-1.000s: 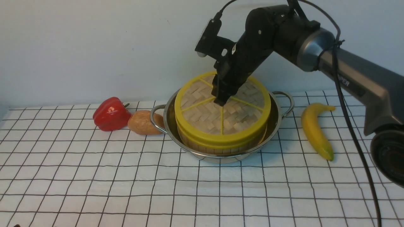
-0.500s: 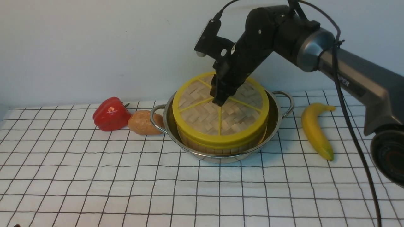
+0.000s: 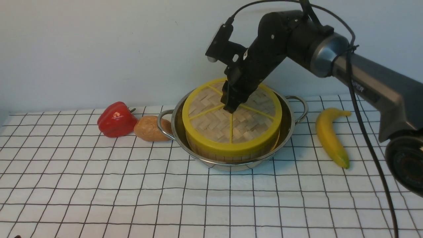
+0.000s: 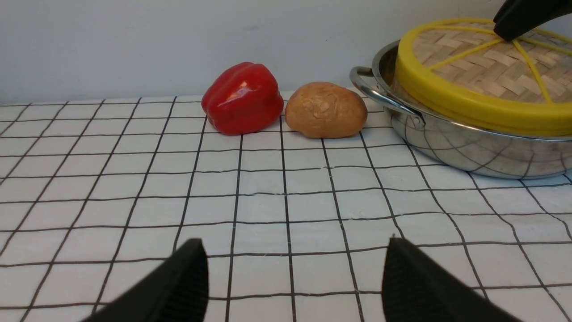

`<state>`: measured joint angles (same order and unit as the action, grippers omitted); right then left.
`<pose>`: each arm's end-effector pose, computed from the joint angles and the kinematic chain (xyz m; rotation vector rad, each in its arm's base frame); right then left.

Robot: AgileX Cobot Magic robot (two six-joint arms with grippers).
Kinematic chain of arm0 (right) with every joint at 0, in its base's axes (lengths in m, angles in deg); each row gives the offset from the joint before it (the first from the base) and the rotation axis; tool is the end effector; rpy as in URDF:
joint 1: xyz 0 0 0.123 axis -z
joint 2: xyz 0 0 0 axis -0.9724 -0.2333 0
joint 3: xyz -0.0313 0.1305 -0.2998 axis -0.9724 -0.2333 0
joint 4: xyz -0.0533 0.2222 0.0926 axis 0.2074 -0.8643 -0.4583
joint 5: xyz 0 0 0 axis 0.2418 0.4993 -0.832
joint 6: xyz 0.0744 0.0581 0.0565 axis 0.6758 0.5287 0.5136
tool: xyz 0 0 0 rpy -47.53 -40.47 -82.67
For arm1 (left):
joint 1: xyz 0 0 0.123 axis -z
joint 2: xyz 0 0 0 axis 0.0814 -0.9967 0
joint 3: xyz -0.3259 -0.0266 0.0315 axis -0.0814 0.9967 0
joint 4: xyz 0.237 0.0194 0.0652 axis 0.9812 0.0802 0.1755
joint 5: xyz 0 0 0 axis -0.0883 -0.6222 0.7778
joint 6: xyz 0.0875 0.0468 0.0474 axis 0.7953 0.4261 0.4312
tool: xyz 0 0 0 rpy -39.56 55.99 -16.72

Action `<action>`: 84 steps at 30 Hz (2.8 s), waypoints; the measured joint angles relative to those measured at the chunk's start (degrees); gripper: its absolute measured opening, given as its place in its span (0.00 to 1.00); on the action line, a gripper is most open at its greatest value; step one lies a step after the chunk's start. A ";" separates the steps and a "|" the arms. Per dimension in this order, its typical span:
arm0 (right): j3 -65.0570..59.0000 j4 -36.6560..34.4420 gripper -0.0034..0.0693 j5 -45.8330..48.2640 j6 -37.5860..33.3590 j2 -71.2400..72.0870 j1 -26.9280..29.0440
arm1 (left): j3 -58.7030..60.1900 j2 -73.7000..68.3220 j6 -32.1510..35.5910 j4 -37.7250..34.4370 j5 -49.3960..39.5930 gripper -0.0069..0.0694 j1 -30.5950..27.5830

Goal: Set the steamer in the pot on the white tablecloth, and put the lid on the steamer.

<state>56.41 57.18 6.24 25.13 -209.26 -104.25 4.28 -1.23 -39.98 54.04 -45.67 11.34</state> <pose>0.4854 0.2787 0.2451 -1.3793 2.2552 0.2239 0.0234 -0.0016 0.1770 0.0677 1.8142 -0.0972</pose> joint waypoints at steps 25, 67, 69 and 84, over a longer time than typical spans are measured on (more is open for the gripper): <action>-0.11 2.91 0.68 -2.00 1.18 2.11 0.24 | 0.00 0.00 0.00 0.00 0.00 0.72 0.00; -66.83 27.10 0.06 -16.84 61.86 75.85 10.59 | 0.00 0.00 0.00 0.00 0.00 0.72 0.00; -73.94 27.80 0.07 -20.72 64.56 82.68 13.74 | 0.00 0.00 0.00 0.00 0.00 0.72 0.00; -129.44 38.94 0.16 -51.78 75.45 126.62 30.11 | 0.00 0.00 0.00 0.00 0.00 0.72 0.00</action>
<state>-73.03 96.11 -45.54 100.58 -82.65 -74.14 4.28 -1.23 -39.98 54.04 -45.67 11.34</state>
